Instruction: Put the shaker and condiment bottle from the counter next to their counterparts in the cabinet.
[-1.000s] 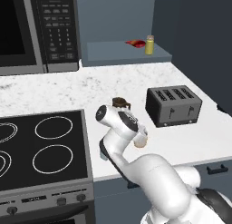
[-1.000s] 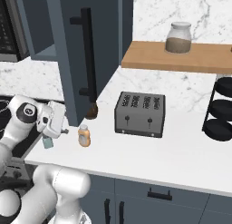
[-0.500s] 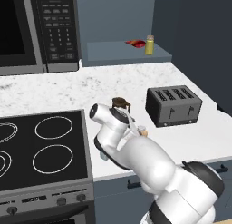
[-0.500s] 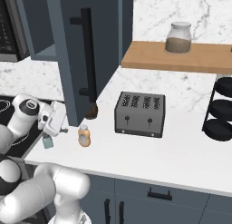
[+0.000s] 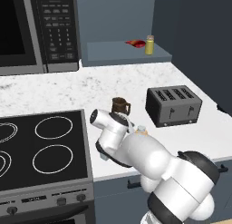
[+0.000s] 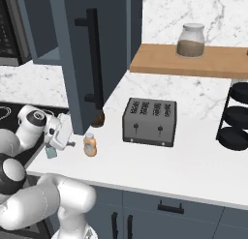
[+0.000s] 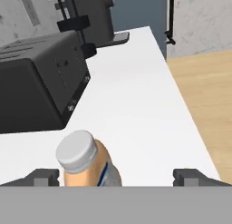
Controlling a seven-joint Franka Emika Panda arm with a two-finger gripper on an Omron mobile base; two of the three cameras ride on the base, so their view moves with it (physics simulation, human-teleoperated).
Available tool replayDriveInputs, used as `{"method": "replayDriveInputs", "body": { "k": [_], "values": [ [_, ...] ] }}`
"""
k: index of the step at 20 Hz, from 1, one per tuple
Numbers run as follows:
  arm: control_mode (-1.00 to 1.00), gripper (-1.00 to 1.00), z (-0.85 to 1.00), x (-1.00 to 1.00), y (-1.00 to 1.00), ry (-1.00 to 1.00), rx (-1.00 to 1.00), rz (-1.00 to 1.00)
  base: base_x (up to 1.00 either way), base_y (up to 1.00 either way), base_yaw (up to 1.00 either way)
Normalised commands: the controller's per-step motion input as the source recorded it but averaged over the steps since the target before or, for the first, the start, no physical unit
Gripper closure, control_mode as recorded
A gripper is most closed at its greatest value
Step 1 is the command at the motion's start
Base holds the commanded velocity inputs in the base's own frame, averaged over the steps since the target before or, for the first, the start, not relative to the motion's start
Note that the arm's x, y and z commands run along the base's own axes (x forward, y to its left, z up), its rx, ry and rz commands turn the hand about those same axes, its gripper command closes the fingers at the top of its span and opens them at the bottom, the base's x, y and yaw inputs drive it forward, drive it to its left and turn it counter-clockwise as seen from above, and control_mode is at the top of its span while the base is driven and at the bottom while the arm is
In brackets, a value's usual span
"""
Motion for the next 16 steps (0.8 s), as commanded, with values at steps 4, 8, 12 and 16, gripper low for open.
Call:
{"method": "replayDriveInputs", "body": {
  "k": [4, 8, 12, 16],
  "values": [
    [-1.00, -1.00, -0.12, 0.18, -0.09, 0.03, 0.00, -0.02, 0.00, 0.00, 0.00],
    [-1.00, -1.00, -0.20, 0.09, 0.00, 0.03, 0.00, -0.06, 0.00, 0.00, 0.00],
    [-1.00, -1.00, -0.13, 0.25, 0.00, 0.06, 0.00, -0.08, 0.00, 0.00, 0.00],
    [-1.00, -1.00, -0.10, 0.35, 0.00, 0.07, 0.00, -0.06, 0.00, 0.00, 0.00]
  ]
}}
